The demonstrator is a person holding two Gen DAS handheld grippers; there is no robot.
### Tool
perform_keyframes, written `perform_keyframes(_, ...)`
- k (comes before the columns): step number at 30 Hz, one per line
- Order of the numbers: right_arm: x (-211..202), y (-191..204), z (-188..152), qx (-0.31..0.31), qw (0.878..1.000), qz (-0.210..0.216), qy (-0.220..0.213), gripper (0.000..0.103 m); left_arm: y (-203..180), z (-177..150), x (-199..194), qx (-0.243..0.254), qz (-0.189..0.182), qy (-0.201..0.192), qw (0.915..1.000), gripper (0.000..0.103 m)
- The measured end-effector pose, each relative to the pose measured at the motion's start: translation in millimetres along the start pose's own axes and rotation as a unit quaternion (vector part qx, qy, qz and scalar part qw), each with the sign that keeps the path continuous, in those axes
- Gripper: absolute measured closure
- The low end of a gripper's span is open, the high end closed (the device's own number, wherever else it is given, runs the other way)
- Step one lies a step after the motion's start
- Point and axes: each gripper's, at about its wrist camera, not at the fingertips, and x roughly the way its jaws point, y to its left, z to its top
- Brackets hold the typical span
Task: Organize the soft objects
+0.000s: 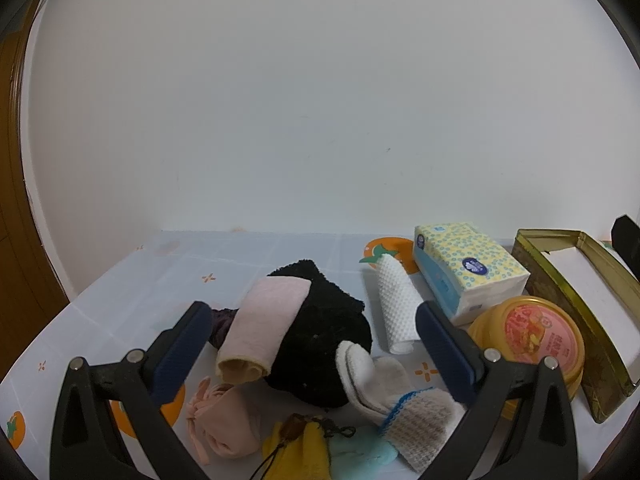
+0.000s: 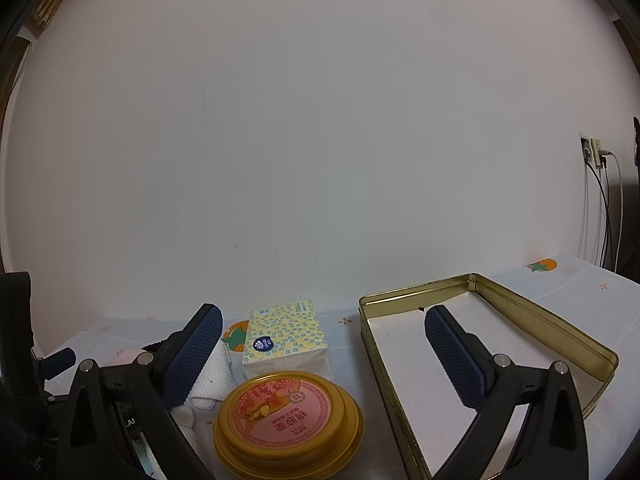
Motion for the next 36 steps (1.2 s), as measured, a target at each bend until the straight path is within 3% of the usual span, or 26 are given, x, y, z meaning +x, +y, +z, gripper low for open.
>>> perform_keyframes(36,-0.8,-1.4,-0.9,0.001,1.000,0.002,-0.002,0.000,3.6,0.6,2.7,-0.002,-0.003,0.005,1.0000,0.000)
